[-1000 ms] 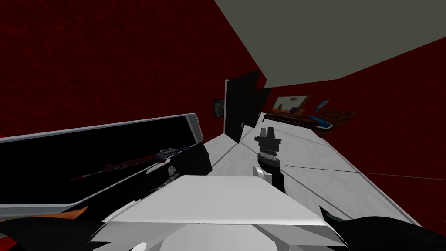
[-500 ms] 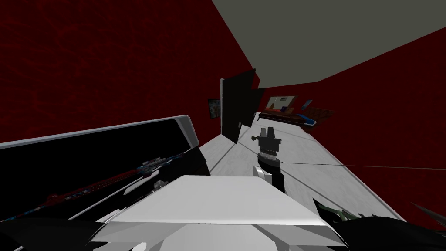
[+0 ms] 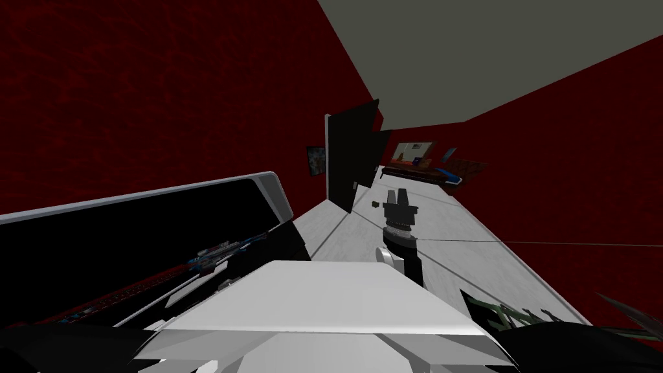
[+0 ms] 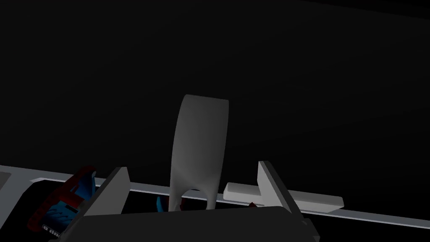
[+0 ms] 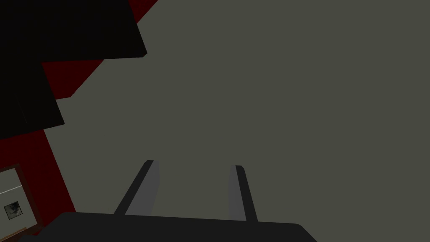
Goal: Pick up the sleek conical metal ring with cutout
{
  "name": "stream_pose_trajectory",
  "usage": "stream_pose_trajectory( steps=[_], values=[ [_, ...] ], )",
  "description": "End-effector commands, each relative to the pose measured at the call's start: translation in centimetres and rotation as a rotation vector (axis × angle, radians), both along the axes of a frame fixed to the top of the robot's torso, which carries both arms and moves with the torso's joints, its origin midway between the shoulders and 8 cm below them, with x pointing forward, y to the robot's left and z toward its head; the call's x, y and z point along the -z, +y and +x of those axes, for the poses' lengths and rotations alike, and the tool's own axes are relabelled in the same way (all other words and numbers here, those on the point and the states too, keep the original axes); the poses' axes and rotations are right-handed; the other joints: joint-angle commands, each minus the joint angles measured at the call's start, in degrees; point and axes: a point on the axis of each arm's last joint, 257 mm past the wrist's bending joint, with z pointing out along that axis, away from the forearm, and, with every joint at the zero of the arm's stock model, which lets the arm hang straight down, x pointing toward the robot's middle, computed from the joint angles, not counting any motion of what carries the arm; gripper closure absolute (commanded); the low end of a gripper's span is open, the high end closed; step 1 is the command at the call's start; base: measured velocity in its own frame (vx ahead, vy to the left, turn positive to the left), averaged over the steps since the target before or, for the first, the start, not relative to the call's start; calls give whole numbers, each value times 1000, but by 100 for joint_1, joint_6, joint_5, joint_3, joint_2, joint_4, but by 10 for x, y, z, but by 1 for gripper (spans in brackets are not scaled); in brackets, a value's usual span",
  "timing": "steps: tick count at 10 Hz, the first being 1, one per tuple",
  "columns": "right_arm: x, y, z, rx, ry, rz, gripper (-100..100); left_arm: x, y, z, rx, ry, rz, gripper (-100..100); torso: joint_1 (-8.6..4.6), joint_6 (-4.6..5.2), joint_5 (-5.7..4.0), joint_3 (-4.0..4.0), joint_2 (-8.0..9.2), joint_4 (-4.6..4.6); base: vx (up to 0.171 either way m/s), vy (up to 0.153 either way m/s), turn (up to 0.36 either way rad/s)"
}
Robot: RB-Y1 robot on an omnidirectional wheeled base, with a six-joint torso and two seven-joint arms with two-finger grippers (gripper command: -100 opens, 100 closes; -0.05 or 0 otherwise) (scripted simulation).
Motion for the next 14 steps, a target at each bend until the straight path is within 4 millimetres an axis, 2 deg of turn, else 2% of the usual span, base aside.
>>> stream_pose_trajectory(
  steps=[1,2,3,7,8,12,13,14],
  values=[
    [0,0,0,0,0,0,0,0,0,0,0,0,0,-100,0,0,0,0,0,0,0,0,0],
    [0,0,0,0,0,0,0,0,1,0,-1,0,0,0,-1,0,0,2,3,1,0,0,0],
    [0,0,0,0,0,0,0,6,-5,2,-6,0,1,-100,-2,0,0,2,4,1,-14,17,-50],
    [0,0,0,0,0,0,0,17,-12,4,-14,3,1,-100,6,1,2,6,10,3,-18,21,-61],
    [0,0,0,0,0,0,0,17,-12,4,-14,3,0,100,2,-1,0,5,7,2,0,0,0],
    [0,0,0,0,0,0,0,18,-12,1,-13,10,2,100,-2,-2,-1,12,13,12,0,0,0],
    [0,0,0,0,0,0,0,17,-12,1,-13,9,2,0,-2,-4,-1,12,13,11,0,0,0],
    [0,0,0,0,0,0,0,13,-10,3,-12,1,0,100,-2,-4,-1,12,13,11,13,-11,58]
  ],
)
